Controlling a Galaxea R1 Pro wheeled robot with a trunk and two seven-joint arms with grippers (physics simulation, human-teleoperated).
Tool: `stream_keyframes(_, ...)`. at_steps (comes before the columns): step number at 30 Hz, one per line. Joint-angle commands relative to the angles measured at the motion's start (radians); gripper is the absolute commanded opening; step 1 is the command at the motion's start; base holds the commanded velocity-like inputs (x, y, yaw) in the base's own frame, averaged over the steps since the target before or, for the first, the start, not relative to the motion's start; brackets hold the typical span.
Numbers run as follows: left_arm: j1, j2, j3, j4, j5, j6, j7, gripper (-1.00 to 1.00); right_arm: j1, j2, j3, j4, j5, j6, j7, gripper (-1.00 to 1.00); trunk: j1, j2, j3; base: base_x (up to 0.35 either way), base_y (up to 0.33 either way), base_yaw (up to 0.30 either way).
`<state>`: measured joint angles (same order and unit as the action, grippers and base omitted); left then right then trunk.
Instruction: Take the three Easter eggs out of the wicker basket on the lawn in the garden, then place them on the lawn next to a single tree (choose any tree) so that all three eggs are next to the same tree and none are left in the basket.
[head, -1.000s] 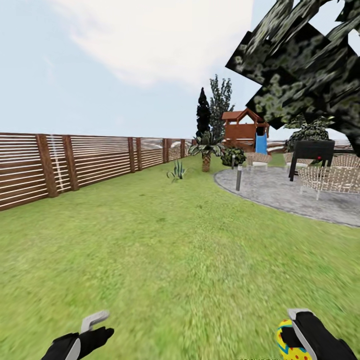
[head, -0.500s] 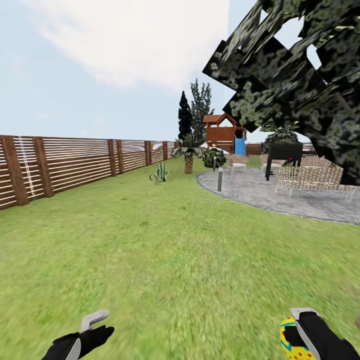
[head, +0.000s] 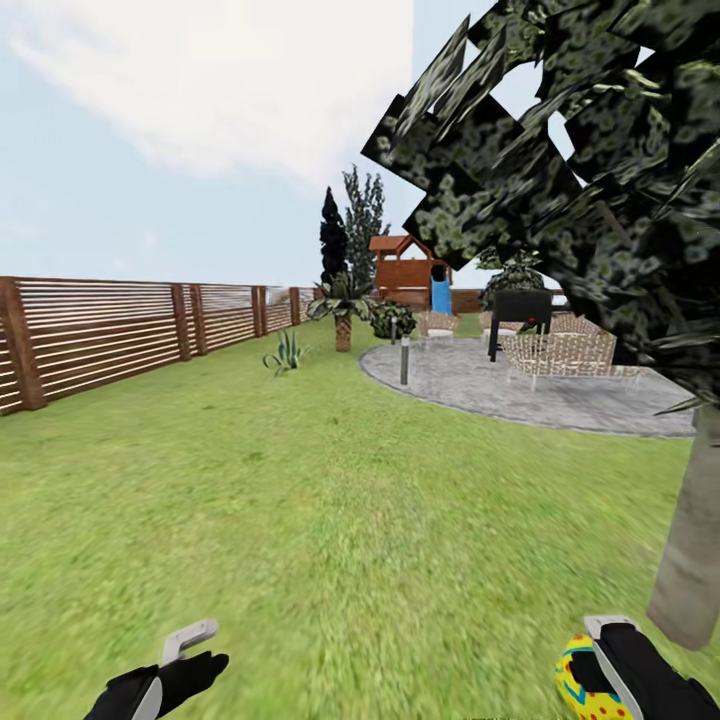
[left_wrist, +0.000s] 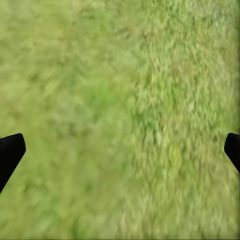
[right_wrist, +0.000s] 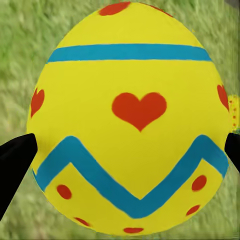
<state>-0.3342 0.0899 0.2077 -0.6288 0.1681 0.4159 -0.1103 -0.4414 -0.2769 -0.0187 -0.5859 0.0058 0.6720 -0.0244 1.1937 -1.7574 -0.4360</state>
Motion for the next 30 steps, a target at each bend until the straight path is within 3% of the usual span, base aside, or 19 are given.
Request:
stream_keyframes(1,0.0,0.0,0.004,-0.002,0.005,0.007,-0.003,1.0,-0.001,0.001,-0.001,-0.001,0.0,0.004,-0.002,-1.0,0.0,-0.001,0.0,0.0,0.0,-0.248)
stream_keyframes(30,0.0,-0.001,0.004,-0.002,0.006,0.007,-0.005,1.0,-0.001,0.002,-0.001,0.0,0.001,0.004,-0.003,-1.0,0.0,-0.001,0.028,0.0,0.0,-0.248)
